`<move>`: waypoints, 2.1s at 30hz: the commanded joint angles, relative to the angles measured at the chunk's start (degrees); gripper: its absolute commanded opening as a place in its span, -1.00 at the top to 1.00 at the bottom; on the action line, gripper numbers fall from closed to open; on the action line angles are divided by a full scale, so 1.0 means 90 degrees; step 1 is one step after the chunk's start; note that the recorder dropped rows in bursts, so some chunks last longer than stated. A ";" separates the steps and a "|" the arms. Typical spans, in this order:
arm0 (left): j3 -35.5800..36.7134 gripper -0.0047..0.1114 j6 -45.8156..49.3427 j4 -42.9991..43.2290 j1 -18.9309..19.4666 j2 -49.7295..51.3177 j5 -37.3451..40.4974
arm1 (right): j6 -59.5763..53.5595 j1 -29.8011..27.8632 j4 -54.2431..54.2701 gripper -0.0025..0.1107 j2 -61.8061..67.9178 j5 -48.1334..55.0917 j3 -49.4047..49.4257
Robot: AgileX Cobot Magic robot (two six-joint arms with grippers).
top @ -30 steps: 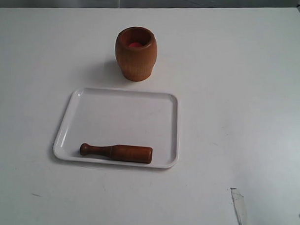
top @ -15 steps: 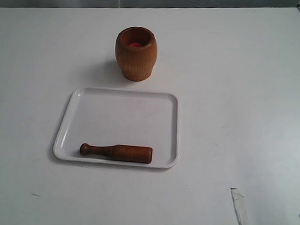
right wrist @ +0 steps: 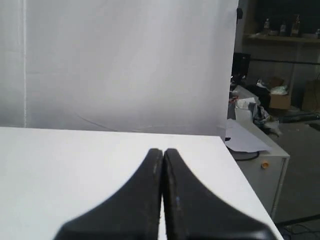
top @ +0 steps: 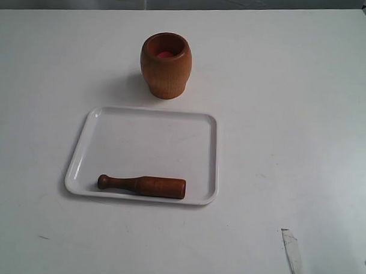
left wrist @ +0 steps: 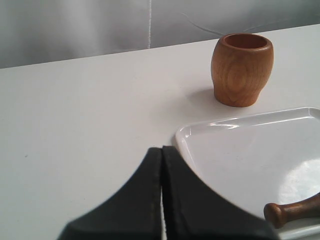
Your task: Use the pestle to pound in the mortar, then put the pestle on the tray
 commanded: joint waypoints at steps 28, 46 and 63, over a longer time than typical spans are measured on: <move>0.0004 0.92 -0.0052 -0.0047 -0.0049 -0.0008 -0.0019 | 0.0931 -0.0057 -0.0768 0.96 -0.0148 0.0413 0.0018; 0.0004 0.92 -0.0052 -0.0047 -0.0049 -0.0008 -0.0019 | 0.0918 -0.0057 -0.0768 0.96 -0.0148 0.0413 0.0018; 0.0004 0.92 -0.0052 -0.0047 -0.0049 -0.0008 -0.0019 | 0.0934 -0.0057 -0.0768 0.96 -0.0148 0.0413 0.0018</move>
